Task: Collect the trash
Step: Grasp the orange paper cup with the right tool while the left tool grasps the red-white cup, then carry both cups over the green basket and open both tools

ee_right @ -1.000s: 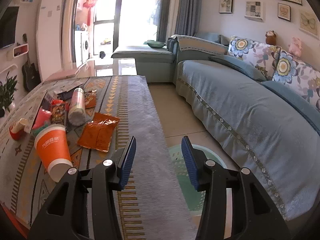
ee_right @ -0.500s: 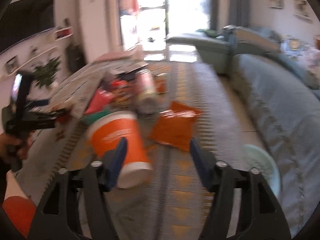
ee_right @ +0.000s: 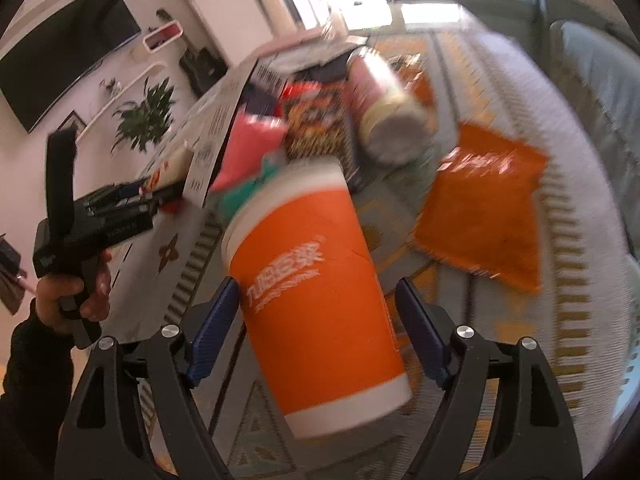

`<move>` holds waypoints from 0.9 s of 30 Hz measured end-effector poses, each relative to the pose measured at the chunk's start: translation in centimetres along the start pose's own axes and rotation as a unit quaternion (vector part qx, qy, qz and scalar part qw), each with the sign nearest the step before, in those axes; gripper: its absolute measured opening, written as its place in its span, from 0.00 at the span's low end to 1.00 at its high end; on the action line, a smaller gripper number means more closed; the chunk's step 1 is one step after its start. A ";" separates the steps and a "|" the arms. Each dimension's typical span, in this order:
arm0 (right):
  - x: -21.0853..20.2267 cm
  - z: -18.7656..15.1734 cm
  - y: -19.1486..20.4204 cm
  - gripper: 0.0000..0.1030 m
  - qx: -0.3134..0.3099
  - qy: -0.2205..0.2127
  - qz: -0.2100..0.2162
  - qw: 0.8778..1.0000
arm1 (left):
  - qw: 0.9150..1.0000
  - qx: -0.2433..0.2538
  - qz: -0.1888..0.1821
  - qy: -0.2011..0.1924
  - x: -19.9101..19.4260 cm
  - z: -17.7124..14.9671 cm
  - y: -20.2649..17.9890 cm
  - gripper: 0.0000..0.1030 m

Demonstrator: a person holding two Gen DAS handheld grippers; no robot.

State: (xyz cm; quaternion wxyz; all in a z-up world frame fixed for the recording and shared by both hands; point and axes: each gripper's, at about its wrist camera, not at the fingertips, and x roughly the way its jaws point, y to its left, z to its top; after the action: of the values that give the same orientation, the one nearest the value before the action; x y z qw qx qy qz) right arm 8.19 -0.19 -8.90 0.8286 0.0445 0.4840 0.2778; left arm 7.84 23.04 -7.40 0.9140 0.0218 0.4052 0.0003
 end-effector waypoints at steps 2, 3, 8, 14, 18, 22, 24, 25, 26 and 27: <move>0.3 -0.3 0.5 0.74 -0.008 -0.007 -0.016 1.000 | 1.000 -0.005 -0.004 -0.008 -0.6 -0.4 -0.1 0.58; 0.5 -0.4 0.9 0.73 -0.012 -0.010 -0.023 1.000 | 1.000 -0.006 -0.004 -0.011 -0.9 -0.5 -0.2 0.58; -0.5 -1.2 2.4 0.50 -0.022 -0.024 -0.032 0.999 | 0.999 -0.023 -0.013 -0.029 -3.2 -1.1 -0.8 0.58; -4.6 -2.7 2.4 0.49 -0.038 -0.062 -0.043 0.996 | 0.997 -0.053 -0.045 -0.044 -6.9 -0.5 -3.3 0.58; -8.1 -1.9 0.0 0.49 0.001 -0.092 -0.067 0.993 | 0.996 -0.024 -0.066 -0.054 -9.8 0.8 -6.9 0.58; -12.8 -1.4 -2.5 0.49 0.027 -0.127 -0.102 0.986 | 0.993 0.013 -0.090 -0.069 -12.2 2.5 -11.3 0.58; -15.4 -1.5 -4.5 0.49 0.036 -0.139 -0.127 0.982 | 0.991 0.029 -0.105 -0.077 -12.9 3.2 -13.7 0.58; -16.3 -1.7 -5.3 0.49 0.040 -0.143 -0.138 0.979 | 0.989 0.037 -0.117 -0.081 -13.2 3.7 -15.3 0.58; -17.1 -1.6 -6.5 0.49 0.047 -0.148 -0.152 0.976 | 0.987 0.045 -0.129 -0.083 -13.3 4.0 -16.9 0.58; -18.0 -1.7 -7.7 0.49 0.056 -0.153 -0.163 0.973 | 0.986 0.050 -0.135 -0.084 -13.3 4.2 -17.9 0.58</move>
State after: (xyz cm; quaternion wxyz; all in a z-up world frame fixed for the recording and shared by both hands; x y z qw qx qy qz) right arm 3.17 -16.03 1.52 0.9229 0.0532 0.3674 0.1018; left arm 1.72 4.76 4.59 0.9340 0.0130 0.3261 -0.1454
